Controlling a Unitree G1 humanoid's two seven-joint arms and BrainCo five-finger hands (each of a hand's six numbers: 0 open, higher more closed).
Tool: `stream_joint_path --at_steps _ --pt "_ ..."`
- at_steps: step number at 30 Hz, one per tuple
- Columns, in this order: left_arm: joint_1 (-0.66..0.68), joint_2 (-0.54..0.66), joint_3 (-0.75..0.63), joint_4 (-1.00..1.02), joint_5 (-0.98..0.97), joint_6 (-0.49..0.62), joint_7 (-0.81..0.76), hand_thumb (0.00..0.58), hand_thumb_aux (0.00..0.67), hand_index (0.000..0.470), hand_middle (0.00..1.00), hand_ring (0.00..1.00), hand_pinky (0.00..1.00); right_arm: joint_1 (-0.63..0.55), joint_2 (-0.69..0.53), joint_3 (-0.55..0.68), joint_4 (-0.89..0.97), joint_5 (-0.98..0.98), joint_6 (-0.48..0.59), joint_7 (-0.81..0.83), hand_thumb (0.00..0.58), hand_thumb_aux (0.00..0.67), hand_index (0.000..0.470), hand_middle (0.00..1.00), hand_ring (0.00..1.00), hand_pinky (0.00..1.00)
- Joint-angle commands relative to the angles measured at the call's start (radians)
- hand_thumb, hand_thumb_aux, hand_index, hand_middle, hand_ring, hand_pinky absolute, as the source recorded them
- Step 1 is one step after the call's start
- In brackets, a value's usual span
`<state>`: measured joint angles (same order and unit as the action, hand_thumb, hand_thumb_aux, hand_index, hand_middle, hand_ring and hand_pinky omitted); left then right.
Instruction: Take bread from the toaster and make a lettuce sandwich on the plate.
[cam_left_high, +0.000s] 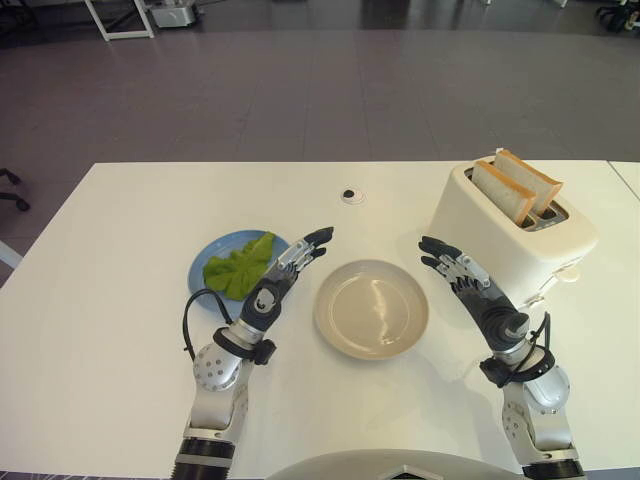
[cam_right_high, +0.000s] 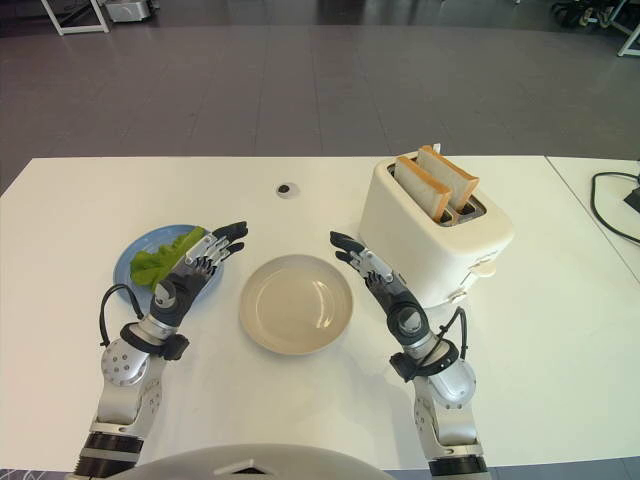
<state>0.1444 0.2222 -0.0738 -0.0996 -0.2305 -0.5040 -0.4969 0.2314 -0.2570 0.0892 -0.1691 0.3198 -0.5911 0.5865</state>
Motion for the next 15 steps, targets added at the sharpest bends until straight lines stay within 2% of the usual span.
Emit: stream_joint_path --at_steps 1,10,15 --pt "0.003 0.008 0.006 -0.016 0.003 0.009 0.000 0.000 0.000 0.000 0.00 0.00 0.00 0.007 -0.011 0.006 -0.012 0.015 0.011 0.019 0.000 0.000 0.000 0.00 0.00 0.00" --pt "-0.002 -0.005 0.007 0.009 0.070 -0.013 0.035 0.000 0.000 0.000 0.00 0.00 0.00 -0.017 -0.004 -0.042 0.035 -0.007 0.002 -0.008 0.000 0.000 0.000 0.00 0.00 0.00" --pt "-0.024 0.011 0.085 -0.007 0.119 0.014 0.121 0.000 0.000 0.000 0.00 0.00 0.00 -0.022 -0.002 -0.043 0.042 -0.008 0.000 -0.009 0.000 0.000 0.000 0.00 0.00 0.00"
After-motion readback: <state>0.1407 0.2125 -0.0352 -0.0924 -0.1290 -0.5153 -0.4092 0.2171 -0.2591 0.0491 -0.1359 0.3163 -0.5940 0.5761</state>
